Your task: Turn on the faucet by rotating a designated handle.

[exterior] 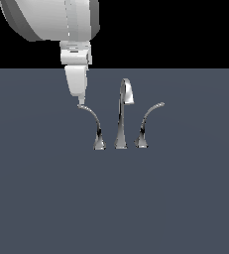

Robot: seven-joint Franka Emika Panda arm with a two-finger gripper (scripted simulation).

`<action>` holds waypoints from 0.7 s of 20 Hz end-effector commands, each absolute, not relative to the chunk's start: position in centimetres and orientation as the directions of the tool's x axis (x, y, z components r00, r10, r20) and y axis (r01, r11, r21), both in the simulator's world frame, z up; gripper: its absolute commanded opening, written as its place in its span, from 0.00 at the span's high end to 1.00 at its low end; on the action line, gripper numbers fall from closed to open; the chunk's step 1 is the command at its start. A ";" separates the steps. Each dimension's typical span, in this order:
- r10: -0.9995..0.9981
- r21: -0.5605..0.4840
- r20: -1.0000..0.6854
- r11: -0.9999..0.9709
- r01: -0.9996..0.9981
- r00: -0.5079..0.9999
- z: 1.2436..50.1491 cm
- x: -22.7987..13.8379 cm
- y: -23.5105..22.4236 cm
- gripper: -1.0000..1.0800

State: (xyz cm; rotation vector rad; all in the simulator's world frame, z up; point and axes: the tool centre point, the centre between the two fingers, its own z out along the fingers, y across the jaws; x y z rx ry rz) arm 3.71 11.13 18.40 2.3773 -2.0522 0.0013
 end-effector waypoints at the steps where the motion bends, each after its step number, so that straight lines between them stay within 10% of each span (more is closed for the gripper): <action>1: -0.994 0.000 0.002 -0.113 -0.994 0.113 17.7 4.5 10.8 1.00; 14: -0.997 0.000 0.000 -0.077 -0.997 0.077 17.1 5.3 10.4 1.00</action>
